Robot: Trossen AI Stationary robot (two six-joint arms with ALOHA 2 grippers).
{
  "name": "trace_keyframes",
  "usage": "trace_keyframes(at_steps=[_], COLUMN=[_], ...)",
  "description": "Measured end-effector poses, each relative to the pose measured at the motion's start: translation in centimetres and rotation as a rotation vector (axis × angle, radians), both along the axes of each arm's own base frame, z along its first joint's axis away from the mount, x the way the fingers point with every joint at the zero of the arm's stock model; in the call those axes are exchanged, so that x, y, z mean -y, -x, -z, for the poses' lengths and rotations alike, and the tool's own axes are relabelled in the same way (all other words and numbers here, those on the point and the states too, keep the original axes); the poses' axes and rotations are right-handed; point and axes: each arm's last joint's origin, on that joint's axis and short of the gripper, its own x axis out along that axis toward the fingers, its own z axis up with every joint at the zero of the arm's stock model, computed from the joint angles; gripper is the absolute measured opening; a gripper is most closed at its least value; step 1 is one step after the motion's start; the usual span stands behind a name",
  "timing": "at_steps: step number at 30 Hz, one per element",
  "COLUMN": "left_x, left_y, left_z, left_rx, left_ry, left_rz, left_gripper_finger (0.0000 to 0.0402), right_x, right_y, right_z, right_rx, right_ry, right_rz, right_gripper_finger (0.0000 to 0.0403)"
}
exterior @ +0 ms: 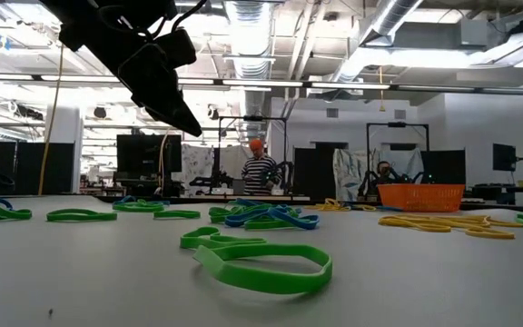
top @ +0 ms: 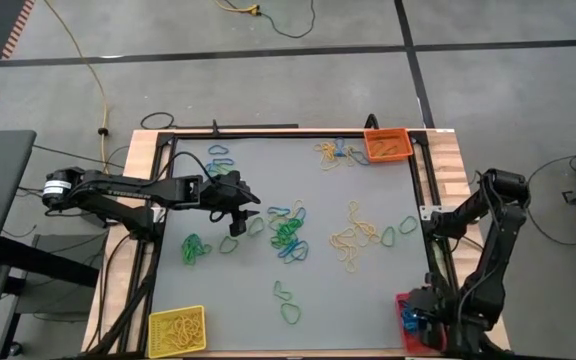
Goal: Sort rubber bands into baskets
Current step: Put the green rubber band into the orange bin
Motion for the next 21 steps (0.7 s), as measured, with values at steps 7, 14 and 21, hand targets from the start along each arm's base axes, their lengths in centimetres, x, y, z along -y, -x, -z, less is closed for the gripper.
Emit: trace_keyframes(at_steps=[7,14,21], left_x=[0.0,0.0,0.1], left_y=[0.0,-0.1,-0.6], left_z=[0.0,-0.1,-0.4], left_rx=[0.000,0.018,0.101], left_ry=[0.000,0.000,0.138], left_rz=[0.000,-0.002,-0.101], left_gripper_finger=[0.0178,0.0178,0.0178], right_x=[1.0,3.3,5.3], right_y=[-1.5,-3.4,-6.2], right_z=[-1.8,-3.1,-3.2], right_rx=[-0.007,0.073,0.079], right_ry=[0.110,0.313,0.434], right_rz=[0.014,0.085,0.054], right_gripper_finger=[0.0234,0.0234,0.0234])
